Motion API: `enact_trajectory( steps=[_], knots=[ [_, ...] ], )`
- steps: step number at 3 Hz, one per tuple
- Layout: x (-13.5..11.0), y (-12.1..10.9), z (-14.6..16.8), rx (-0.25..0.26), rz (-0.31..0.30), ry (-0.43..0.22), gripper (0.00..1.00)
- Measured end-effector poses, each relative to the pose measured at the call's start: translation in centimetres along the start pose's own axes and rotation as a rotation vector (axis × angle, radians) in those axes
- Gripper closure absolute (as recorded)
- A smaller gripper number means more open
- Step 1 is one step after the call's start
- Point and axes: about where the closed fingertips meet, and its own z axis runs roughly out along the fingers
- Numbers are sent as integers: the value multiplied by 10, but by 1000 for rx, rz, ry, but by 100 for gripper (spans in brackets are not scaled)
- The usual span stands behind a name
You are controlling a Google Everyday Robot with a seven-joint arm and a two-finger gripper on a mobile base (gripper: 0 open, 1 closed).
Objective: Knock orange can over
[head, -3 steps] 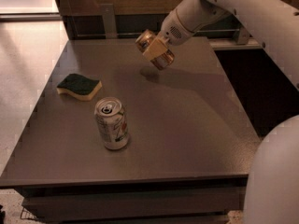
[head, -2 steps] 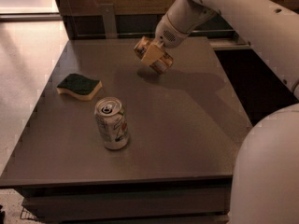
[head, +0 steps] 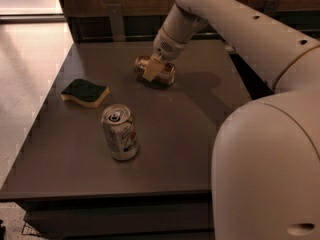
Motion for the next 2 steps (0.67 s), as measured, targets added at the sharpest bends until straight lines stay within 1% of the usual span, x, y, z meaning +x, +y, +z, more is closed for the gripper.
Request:
enact_trajectory(
  steps=[1,2],
  knots=[
    [-3,0,5,-20,-2,3,100],
    [-3,1,8,-24,-3,5,88]
  ],
)
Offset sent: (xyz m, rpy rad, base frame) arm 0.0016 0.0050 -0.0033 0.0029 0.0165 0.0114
